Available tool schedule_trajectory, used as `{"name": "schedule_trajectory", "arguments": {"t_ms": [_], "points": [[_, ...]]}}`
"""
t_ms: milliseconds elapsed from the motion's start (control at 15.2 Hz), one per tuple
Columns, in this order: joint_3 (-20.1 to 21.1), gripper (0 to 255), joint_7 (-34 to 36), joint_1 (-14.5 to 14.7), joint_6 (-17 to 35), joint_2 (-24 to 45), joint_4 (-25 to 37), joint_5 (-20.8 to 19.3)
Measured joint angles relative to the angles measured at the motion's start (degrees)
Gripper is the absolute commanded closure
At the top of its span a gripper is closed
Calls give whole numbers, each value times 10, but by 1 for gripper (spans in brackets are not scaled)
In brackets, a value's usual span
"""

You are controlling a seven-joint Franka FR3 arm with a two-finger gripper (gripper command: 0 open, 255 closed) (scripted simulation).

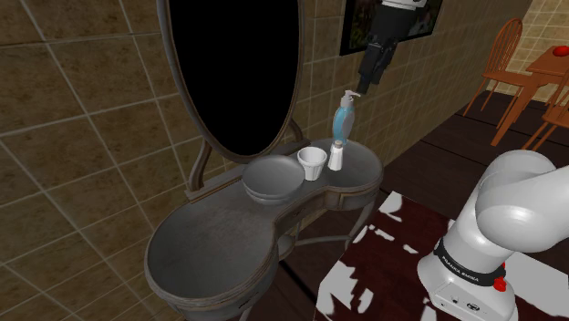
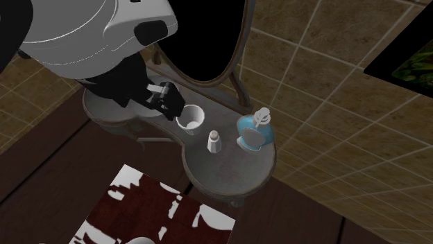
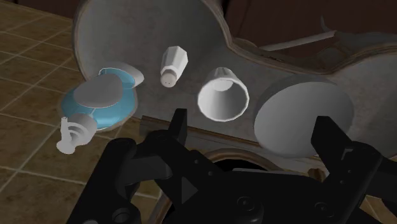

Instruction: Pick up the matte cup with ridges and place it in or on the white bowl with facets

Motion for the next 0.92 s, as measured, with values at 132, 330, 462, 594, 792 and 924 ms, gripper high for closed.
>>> {"name": "schedule_trajectory", "arguments": {"t_ms": [132,330,462,594,792,924], "points": [[-3,0,-3,-1,10,3,-7,0],[-11,0,-9,-1,62,22,-41,5],[-19,0,-17,-2,102,40,-62,8],[-27,0,-24,-1,138,60,-77,13],[-40,0,-39,0,204,98,-105,21],[-49,0,-50,2,248,130,-117,29]]}}
